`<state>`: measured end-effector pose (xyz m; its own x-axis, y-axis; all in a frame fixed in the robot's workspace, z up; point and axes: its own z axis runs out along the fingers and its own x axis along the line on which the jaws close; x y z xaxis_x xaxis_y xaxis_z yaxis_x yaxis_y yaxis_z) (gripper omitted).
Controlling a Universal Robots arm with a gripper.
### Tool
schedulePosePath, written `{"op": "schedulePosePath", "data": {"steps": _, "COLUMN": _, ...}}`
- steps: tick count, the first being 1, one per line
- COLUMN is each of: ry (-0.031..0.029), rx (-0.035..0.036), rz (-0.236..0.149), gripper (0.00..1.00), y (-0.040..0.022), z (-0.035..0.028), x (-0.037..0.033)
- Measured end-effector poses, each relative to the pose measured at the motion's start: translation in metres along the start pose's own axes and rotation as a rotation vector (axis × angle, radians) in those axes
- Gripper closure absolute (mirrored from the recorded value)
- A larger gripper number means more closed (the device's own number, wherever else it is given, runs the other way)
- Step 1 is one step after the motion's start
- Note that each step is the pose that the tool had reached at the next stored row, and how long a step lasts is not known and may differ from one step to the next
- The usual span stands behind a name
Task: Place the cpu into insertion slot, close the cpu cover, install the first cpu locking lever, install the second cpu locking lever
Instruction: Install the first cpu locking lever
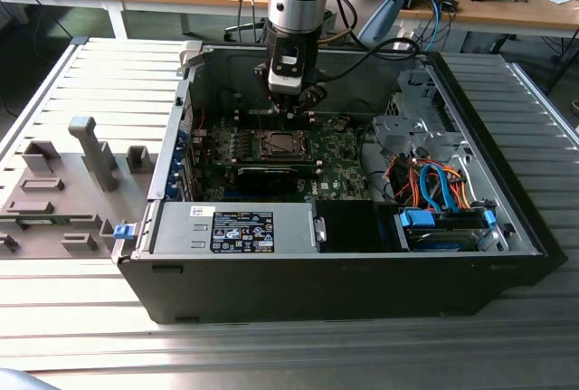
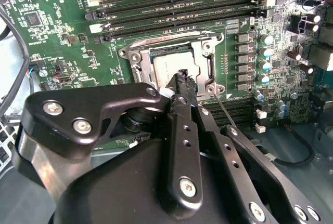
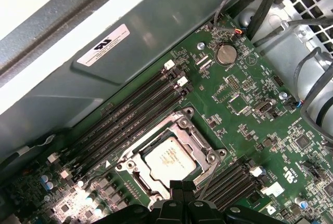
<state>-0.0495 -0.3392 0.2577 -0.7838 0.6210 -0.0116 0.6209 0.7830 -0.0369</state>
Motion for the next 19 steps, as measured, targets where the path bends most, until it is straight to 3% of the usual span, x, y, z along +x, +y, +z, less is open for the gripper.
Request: {"op": "schedulePosePath", "data": {"steps": 19, "ry": -0.0007, "rx": -0.0002, "rz": -0.019, "gripper": 0.89, "y": 0.0, "z": 0.0, "x": 0.0}}
